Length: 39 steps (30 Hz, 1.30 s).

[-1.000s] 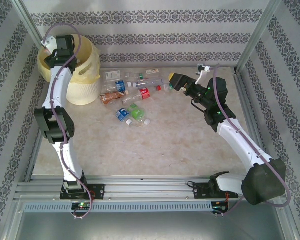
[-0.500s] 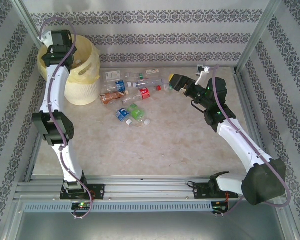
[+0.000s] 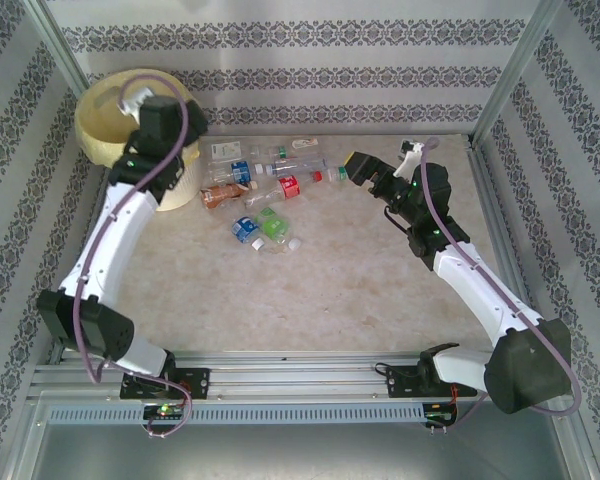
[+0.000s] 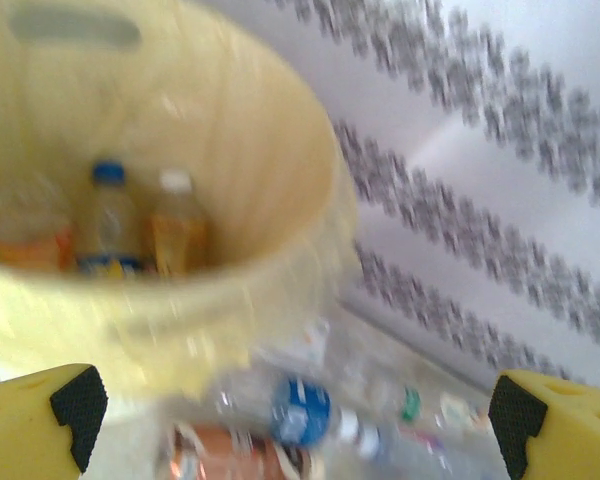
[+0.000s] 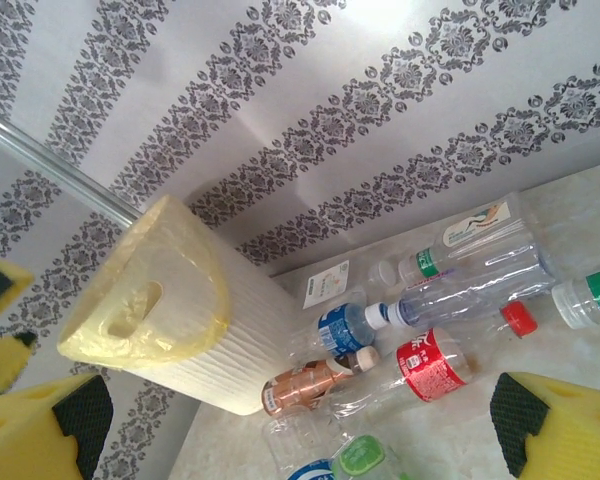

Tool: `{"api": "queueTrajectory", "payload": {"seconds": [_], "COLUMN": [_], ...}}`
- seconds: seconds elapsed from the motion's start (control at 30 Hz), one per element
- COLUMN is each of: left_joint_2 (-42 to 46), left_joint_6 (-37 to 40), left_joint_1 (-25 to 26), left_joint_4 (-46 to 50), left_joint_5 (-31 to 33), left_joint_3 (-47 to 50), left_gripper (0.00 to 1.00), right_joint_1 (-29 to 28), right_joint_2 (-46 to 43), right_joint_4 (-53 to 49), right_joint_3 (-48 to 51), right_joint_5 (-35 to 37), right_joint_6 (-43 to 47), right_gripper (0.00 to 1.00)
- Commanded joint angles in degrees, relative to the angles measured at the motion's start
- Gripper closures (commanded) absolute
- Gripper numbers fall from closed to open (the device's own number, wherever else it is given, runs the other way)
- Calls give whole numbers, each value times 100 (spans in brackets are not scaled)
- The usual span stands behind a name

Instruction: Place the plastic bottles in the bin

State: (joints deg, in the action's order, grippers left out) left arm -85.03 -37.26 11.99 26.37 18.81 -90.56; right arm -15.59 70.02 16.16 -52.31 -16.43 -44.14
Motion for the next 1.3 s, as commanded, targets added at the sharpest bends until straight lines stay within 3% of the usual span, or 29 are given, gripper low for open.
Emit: {"api": "queueTrajectory", "payload": {"seconds": [0.0, 0.27, 0.5, 0.8, 1.27], "left_joint_2": [306, 427, -25, -665, -1410], "left_joint_6": [-591, -823, -1221, -1501, -2086], "left_joint_1": [372, 467, 161, 40, -110], "left_joint_4": [-442, -1156, -2434, -2974, -4012], "left_joint_5": [-181, -1014, -1565, -1871, -2255], "left_joint_3": [811, 2420, 3376, 3572, 3862], "left_gripper": [0, 0, 0, 0, 5], "right_joint_1": [12, 7, -319, -1029, -1262], "right_joint_2": [-97, 25, -37, -162, -146], "right_joint_4": [159, 234, 116, -271, -536], "right_joint_3": [55, -2, -138, -241, -371], "right_joint_5": [150, -19, -73, 78, -38], "right_joint_6": [21, 58, 934, 2861, 3305], "right_gripper": [2, 2, 2, 2, 2]}}
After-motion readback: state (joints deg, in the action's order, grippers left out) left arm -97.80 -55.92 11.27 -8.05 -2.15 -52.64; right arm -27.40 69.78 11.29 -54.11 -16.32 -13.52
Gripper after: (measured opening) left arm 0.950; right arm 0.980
